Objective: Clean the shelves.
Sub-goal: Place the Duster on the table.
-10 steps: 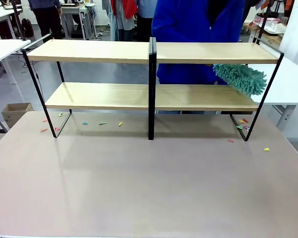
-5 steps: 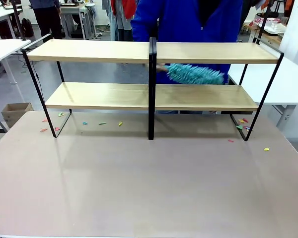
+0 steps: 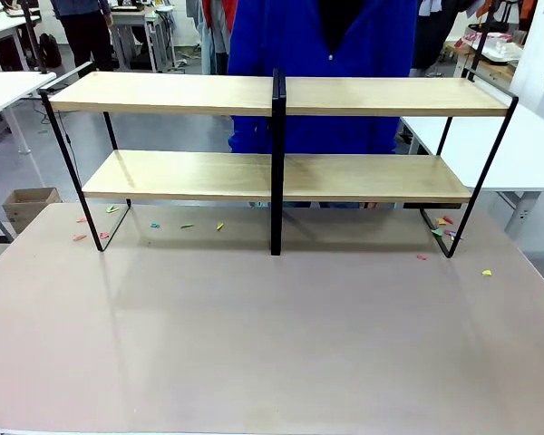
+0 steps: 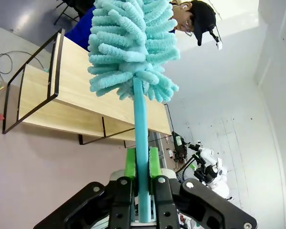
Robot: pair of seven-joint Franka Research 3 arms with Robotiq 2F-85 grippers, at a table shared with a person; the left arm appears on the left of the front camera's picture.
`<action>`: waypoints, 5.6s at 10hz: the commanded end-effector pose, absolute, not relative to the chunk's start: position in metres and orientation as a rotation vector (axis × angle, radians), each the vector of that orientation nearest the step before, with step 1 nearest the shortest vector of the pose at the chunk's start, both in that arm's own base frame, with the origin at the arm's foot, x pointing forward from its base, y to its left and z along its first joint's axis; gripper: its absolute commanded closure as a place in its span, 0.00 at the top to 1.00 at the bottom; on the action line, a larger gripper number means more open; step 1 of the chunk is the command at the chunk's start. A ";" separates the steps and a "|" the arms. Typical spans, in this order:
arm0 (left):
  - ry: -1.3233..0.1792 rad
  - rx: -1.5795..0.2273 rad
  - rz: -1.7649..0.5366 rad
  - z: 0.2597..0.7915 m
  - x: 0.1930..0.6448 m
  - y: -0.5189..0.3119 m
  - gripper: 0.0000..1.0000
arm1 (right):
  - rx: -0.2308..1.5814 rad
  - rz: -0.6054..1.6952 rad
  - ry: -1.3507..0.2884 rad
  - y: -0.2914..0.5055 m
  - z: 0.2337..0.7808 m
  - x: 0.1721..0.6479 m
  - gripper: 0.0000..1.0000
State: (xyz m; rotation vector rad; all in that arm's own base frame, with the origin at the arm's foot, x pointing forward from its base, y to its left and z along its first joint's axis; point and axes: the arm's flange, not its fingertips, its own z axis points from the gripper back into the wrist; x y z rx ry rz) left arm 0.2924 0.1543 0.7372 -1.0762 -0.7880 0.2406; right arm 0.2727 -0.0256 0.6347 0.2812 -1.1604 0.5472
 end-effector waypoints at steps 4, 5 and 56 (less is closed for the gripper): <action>-0.054 -0.894 -0.529 0.693 0.303 0.098 0.12 | 0.482 0.525 -0.867 0.016 0.576 0.287 1.00; 0.106 -0.889 -0.621 0.673 0.295 0.088 0.12 | 0.548 0.464 -0.799 0.028 0.556 0.288 1.00; 0.129 -1.653 -0.468 0.444 0.403 0.052 1.00 | 1.228 0.150 -0.364 -0.062 0.517 0.296 1.00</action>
